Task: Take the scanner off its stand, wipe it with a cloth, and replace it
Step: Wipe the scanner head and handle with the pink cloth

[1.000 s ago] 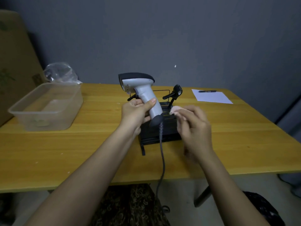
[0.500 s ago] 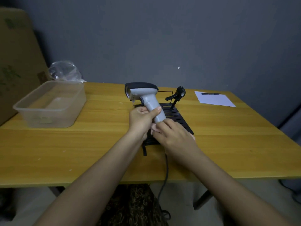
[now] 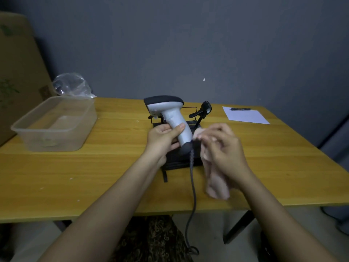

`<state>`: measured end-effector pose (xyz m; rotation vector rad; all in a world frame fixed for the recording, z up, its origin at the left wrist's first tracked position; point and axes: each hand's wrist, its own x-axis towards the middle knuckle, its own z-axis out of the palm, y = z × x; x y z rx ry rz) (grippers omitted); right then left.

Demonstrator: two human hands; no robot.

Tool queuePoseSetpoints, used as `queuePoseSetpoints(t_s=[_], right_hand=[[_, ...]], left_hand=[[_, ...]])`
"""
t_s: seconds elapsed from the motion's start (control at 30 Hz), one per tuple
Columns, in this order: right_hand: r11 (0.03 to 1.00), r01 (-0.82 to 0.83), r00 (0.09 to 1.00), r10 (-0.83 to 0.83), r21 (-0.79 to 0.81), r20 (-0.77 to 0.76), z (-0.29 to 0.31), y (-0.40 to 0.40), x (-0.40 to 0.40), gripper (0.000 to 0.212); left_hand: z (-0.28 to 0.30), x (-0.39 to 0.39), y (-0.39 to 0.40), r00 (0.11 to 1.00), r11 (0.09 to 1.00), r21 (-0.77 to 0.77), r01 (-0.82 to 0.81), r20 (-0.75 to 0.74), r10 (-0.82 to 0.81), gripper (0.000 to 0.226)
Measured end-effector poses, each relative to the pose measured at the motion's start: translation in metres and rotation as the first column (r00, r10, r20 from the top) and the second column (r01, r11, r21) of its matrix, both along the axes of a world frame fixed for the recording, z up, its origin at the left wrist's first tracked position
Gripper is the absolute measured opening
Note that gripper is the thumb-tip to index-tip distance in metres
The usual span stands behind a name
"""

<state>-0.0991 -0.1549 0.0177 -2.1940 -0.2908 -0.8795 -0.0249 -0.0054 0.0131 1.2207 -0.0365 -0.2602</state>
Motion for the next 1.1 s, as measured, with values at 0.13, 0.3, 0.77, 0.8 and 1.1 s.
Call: queuePoseSetpoints(t_s=[0.13, 0.3, 0.77, 0.8, 1.1], right_hand=[[0.866, -0.013, 0.959, 0.153, 0.5, -0.24, -0.001, 0.03, 0.006, 0.018], [0.866, 0.016, 0.972, 0.105, 0.5, -0.212, -0.003, 0.049, 0.003, 0.019], [0.99, -0.141, 0.952, 0.14, 0.017, -0.272, -0.004, 0.053, -0.008, 0.036], [0.989, -0.141, 0.961, 0.127, -0.04, -0.247, -0.004, 0.054, -0.008, 0.031], [0.999, -0.019, 0.993, 0.015, 0.035, 0.116, -0.017, 0.07, 0.002, 0.038]], left_hand=[[0.005, -0.01, 0.003, 0.977, 0.951, -0.226, 0.211, 0.013, -0.214, 0.033], [0.01, -0.021, 0.011, 0.977, 0.986, 0.039, 0.161, 0.136, -0.165, 0.016], [0.015, -0.016, 0.035, 0.97, 0.967, -0.089, 0.239, -0.02, -0.242, 0.027], [0.016, -0.016, 0.035, 0.97, 0.966, -0.107, 0.237, -0.023, -0.24, 0.031], [0.021, -0.02, 0.032, 0.974, 0.951, -0.245, 0.188, -0.081, -0.213, 0.051]])
